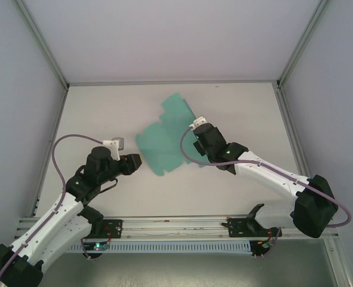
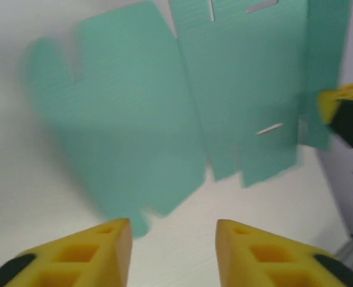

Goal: Assemble paper box

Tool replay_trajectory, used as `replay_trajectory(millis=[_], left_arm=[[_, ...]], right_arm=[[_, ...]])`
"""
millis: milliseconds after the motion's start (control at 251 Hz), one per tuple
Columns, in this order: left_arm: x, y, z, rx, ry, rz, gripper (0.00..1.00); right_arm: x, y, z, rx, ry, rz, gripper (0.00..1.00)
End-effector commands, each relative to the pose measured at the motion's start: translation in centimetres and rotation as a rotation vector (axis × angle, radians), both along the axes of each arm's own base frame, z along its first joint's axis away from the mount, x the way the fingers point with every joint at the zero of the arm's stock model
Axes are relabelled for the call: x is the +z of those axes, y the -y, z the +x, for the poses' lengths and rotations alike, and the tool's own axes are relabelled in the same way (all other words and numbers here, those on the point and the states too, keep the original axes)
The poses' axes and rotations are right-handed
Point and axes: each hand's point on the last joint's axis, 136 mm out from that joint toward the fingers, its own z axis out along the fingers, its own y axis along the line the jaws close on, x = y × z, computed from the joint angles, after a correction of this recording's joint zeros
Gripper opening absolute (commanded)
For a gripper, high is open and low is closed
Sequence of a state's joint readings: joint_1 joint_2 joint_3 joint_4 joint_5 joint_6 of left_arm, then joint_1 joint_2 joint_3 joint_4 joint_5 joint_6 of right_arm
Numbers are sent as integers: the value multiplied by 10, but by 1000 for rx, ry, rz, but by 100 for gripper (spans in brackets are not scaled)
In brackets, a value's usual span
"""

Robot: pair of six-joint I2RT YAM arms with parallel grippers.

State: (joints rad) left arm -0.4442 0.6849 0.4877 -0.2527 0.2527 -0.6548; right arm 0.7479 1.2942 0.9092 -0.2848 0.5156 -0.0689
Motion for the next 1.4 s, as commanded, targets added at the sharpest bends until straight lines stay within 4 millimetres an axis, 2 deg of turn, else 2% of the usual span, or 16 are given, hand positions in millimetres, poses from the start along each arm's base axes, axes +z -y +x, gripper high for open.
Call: replay_trajectory(millis=[0,100,196,323,483,666,738,794,858,990,1085,1193,1261,1333,1397], left_arm=[[-33,-26,-1,146,-93,89,69],[-44,-34,-6,178,-121,100,100],[-34,-36,-7,183,-94,94,100],[-2,-30,-2,167,-35,56,100],[30,-20,20,175,-37,48,100],[74,21,57,40,-29,16,100],[78,35,69,1,-50,0,100],[72,41,77,-14,-86,8,100],[63,44,85,-11,-112,28,98],[55,54,102,-28,-121,27,84],[50,61,109,-55,-120,34,77],[47,64,110,-93,-118,67,74],[48,58,109,-98,-113,124,73],[55,44,108,-64,-99,205,67],[59,34,109,-31,-77,244,67]], right_arm=[[-3,-6,3,106,29,-107,0],[-9,-11,2,202,63,-198,0],[-12,-20,-2,312,145,-330,0],[-10,-35,-3,417,269,-570,0],[-24,-51,0,513,394,-814,0],[-25,-69,0,536,466,-810,0],[-20,-73,0,524,485,-781,0],[-15,-75,0,519,504,-751,0],[-14,-76,-3,529,513,-728,0],[-17,-79,-8,557,504,-723,0],[-18,-78,-8,556,499,-723,0],[-22,-78,-9,564,480,-722,0],[-23,-77,-10,563,476,-727,0],[-25,-76,-9,558,472,-737,0],[-23,-76,-8,554,476,-734,0]])
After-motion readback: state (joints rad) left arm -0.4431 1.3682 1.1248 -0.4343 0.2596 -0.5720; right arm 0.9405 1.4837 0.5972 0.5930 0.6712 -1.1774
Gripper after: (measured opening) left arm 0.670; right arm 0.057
